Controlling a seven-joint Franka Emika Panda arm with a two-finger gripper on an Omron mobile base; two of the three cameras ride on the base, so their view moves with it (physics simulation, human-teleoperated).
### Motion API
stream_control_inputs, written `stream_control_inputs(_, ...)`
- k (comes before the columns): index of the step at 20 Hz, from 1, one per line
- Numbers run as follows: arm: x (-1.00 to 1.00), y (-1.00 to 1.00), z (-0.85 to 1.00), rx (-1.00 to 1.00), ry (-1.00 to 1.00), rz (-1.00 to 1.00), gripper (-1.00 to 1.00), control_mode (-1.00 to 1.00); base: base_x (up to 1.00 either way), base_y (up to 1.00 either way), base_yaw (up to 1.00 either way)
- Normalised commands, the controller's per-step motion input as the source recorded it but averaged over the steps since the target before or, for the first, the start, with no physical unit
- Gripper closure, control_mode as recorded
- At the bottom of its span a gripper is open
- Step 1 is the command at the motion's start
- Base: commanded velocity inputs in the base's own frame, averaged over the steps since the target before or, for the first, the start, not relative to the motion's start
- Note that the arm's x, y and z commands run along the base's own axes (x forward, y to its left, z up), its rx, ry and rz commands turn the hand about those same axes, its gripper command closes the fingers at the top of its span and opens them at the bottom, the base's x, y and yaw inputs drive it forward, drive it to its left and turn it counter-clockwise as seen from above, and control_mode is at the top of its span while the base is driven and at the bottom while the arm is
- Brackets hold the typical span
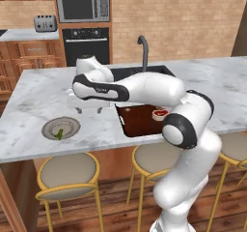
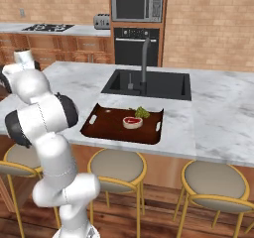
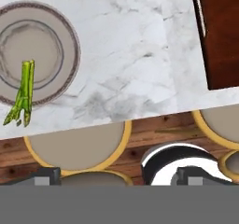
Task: Create a steak meal by picking up the steak and asparagus from the tray and placing them on the plate. Leave the grapes on the tray.
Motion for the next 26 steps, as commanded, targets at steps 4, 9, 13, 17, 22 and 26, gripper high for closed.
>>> stream_control_inputs(4, -0.01, -1.00, 0.28, 0.12, 0.00, -0.16, -1.00, -1.00, 0.00, 0.00, 0.00)
stream_control_inputs(9, 0.00, -1.00, 0.48, 0.01, 0.08, -0.10, -1.00, -1.00, 0.00, 0.00, 0.00)
stream_control_inputs(13, 0.00, -1.00, 0.29, -0.01, 0.22, -0.04, -1.00, -1.00, 0.00, 0.00, 0.00)
stream_control_inputs(17, 0.00, -0.98, 0.00, -0.10, 0.19, -0.06, -1.00, -1.00, 0.00, 0.00, 0.00)
stream_control_inputs(22, 0.02, -1.00, -0.09, -0.09, 0.05, -0.10, -1.00, -1.00, 0.00, 0.00, 0.00)
stream_control_inputs(26, 0.08, -1.00, -0.19, -0.07, 0.00, -0.12, -1.00, -1.00, 0.00, 0.00, 0.00)
